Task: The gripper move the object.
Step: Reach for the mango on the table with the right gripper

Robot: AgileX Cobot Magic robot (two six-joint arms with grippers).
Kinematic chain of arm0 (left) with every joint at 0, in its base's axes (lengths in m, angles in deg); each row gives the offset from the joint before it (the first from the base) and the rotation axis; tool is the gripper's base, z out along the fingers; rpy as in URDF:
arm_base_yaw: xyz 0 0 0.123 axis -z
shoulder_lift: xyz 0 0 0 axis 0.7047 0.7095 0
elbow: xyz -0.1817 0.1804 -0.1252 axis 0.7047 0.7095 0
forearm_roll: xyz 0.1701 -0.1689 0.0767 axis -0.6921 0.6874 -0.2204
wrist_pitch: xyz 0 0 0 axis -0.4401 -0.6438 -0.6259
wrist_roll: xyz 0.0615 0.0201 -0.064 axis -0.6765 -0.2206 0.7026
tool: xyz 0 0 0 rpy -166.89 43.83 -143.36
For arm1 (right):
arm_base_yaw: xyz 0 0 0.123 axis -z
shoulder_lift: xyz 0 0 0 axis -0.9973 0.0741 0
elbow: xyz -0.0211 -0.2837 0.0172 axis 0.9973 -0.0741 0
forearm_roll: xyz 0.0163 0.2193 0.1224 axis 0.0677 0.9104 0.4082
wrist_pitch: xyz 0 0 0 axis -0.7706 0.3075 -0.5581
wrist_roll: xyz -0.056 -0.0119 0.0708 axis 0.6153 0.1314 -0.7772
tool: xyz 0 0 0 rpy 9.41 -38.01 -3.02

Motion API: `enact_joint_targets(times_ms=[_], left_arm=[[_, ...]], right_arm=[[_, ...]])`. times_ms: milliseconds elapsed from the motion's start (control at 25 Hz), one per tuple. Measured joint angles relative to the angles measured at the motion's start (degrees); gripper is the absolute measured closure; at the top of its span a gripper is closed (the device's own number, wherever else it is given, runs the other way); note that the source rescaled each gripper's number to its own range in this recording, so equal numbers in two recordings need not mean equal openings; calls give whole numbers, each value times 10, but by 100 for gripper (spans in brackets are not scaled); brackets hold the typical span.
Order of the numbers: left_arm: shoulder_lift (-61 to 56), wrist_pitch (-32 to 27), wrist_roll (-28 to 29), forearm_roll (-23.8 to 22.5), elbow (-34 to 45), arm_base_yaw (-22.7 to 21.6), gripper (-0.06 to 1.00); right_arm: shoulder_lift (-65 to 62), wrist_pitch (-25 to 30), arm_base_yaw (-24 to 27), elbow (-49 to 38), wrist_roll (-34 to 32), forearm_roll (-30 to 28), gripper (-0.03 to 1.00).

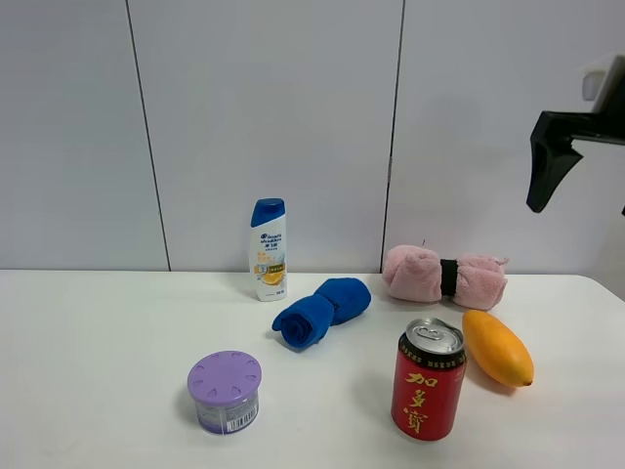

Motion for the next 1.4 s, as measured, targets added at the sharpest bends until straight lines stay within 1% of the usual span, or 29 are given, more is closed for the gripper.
enact_joint_targets(times_ms=[360,440,680,840,1160,1400], left_arm=[[0,0,0,0,0,0,-6],[0,0,0,0,0,0,-6],[0,0,0,0,0,0,-6],[0,0,0,0,0,0,-6],[0,0,0,0,0,0,-6],[0,0,0,0,0,0,-6]], right_arm=[[110,-37,-5,-1,11,29,-3],[136,-48,-16,-1,15,29,-3],[186,-96,-70,-1,16,27,-3],[202,-107,-92,-1,15,2,-3],[206,-88,-92,-1,-22,-53,-3],[207,-98,-92,-1,-25,-61,-3]])
